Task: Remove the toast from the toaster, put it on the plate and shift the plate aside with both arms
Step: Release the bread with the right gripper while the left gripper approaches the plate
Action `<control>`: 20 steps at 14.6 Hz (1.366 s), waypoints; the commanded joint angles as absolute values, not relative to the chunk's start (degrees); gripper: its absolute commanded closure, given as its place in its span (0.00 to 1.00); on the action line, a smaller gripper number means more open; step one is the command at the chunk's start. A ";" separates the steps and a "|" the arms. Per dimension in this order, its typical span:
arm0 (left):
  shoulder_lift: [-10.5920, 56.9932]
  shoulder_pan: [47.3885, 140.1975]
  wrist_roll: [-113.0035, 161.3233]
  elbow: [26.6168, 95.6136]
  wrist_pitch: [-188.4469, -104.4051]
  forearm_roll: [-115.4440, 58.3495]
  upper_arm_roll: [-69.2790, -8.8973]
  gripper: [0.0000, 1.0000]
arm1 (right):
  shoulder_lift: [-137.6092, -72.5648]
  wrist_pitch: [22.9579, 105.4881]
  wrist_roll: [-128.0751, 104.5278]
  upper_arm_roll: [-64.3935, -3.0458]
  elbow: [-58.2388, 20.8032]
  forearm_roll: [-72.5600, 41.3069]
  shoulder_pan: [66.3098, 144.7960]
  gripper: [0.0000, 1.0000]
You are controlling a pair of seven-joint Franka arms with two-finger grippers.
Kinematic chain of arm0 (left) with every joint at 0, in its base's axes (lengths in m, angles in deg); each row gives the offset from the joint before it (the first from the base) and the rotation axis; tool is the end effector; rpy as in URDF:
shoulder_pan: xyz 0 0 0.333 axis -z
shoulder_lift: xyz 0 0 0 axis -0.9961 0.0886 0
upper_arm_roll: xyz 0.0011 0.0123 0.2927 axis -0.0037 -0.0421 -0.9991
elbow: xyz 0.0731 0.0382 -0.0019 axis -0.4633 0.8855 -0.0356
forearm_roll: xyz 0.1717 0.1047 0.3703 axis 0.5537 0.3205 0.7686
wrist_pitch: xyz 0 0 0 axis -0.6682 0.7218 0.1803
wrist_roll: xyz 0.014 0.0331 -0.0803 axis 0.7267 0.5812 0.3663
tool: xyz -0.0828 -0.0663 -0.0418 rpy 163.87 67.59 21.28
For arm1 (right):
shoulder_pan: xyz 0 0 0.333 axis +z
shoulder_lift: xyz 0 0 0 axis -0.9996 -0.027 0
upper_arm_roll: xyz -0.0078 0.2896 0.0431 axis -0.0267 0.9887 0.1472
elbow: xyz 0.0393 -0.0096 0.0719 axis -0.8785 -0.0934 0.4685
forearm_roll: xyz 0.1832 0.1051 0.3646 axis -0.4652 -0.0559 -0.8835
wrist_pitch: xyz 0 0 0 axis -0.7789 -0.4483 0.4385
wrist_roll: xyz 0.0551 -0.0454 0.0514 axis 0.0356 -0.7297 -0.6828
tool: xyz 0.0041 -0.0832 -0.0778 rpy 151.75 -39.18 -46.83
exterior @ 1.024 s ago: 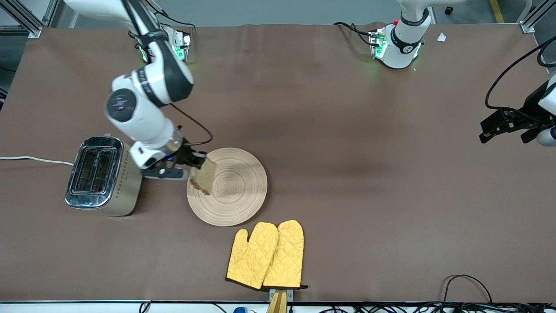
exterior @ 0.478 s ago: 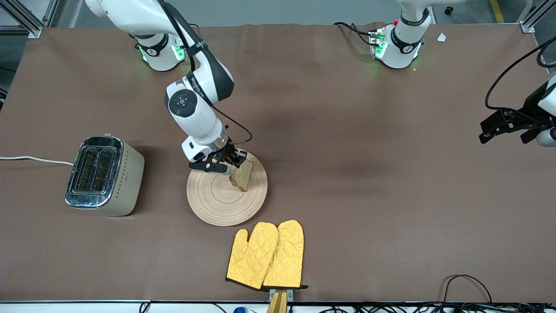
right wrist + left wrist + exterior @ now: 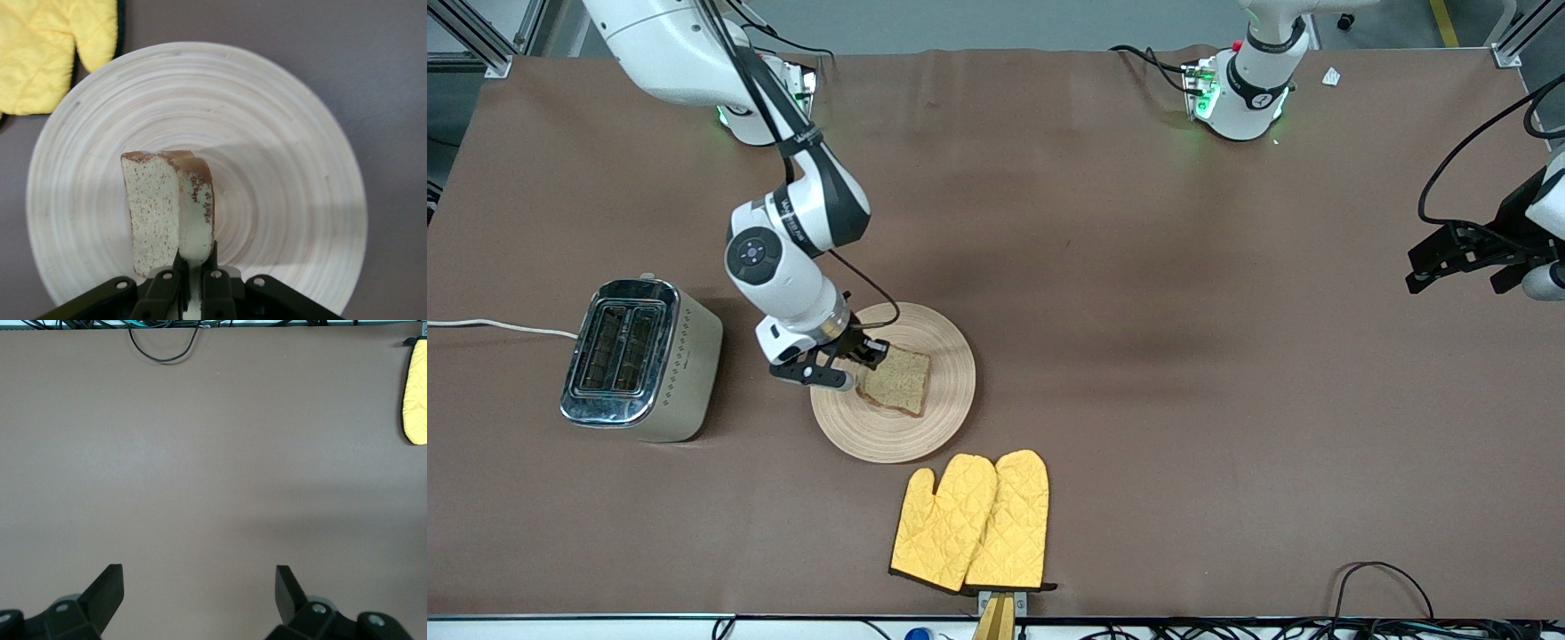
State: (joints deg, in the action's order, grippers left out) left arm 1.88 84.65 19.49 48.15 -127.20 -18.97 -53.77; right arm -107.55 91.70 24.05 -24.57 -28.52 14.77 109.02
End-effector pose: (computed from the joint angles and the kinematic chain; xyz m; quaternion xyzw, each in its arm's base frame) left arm 0.6186 -0.0331 0.5924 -0.9981 0.0133 -0.0594 0.0002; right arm 0.6009 0.2692 0.2292 -0.9907 0.1036 -0.0399 0.0789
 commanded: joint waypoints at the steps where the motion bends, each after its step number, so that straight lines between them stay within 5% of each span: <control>1: 2.41 84.39 18.85 48.59 -127.09 -18.68 -53.63 0.00 | -106.85 91.60 19.46 -23.96 -30.78 13.66 105.95 1.00; 4: 4.34 84.13 18.50 48.50 -122.62 -20.77 -53.46 0.00 | -106.76 91.69 18.48 -23.96 -32.98 13.66 104.19 0.97; 5: 4.78 84.30 18.24 48.68 -122.25 -22.96 -53.55 0.00 | -106.85 91.60 18.74 -23.96 -32.99 13.66 103.84 0.72; 6: 5.66 84.65 18.32 49.11 -122.16 -24.11 -53.55 0.00 | -106.85 91.60 18.83 -23.96 -32.99 13.66 103.40 0.33; 8: 7.59 85.36 18.94 49.21 -122.25 -26.57 -53.28 0.00 | -106.94 90.12 19.10 -23.96 -32.72 13.66 103.13 0.00; 20: 26.47 91.41 22.10 48.68 -132.52 -59.26 -53.11 0.00 | -94.82 71.48 9.37 -24.40 -28.86 16.38 91.99 0.00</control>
